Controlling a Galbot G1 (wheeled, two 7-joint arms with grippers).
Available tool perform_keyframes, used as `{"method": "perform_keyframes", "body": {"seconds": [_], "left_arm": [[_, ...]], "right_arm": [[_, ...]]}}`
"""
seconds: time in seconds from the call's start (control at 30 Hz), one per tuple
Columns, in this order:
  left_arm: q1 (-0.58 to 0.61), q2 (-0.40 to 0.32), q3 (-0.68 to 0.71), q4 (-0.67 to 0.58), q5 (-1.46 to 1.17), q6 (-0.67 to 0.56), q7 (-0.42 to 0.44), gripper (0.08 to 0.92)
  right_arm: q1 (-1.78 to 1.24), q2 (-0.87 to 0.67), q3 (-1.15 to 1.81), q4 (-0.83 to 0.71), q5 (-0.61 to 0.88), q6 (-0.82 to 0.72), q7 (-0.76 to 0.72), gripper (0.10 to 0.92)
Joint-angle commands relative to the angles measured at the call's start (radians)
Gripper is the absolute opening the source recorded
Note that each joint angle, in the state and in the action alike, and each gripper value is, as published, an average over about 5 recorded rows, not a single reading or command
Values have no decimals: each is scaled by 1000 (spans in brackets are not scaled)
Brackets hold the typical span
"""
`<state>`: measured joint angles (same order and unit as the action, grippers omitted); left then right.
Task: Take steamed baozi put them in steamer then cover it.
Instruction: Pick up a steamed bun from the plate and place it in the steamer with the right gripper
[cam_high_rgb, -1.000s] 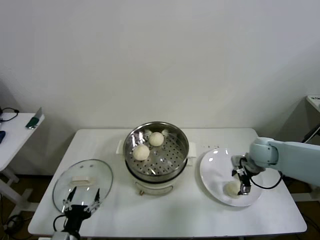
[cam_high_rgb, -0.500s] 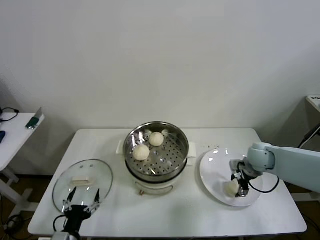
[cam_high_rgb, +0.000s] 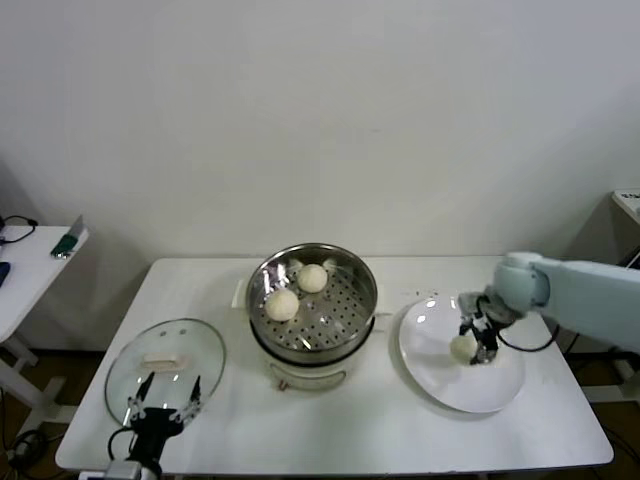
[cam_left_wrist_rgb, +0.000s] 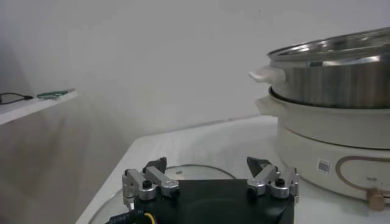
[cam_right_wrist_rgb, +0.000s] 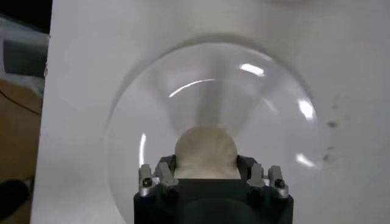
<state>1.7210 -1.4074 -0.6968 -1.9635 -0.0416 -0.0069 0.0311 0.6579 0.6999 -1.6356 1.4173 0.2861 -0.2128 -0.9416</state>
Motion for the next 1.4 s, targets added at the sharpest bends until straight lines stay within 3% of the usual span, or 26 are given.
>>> {"method": "perform_keyframes", "body": {"seconds": [0.03,0.5,1.0,1.4], "left_arm": [[-4,-2,-1,-1,4,4,2,823],[17,-3,-17,-11,4,-3,-2,823],[24,-1,-16,-14,4,-6,-2,823],[25,0,-18,-8,8,-12,-5,823]], "right_arm": [[343,243,66,-51,-42,361,-140,662],[253,535,133,170,-141,499,-58,662],[57,619,73,70,-314,549,-5,662],[2,648,66,25,-313,548,6,662]]}}
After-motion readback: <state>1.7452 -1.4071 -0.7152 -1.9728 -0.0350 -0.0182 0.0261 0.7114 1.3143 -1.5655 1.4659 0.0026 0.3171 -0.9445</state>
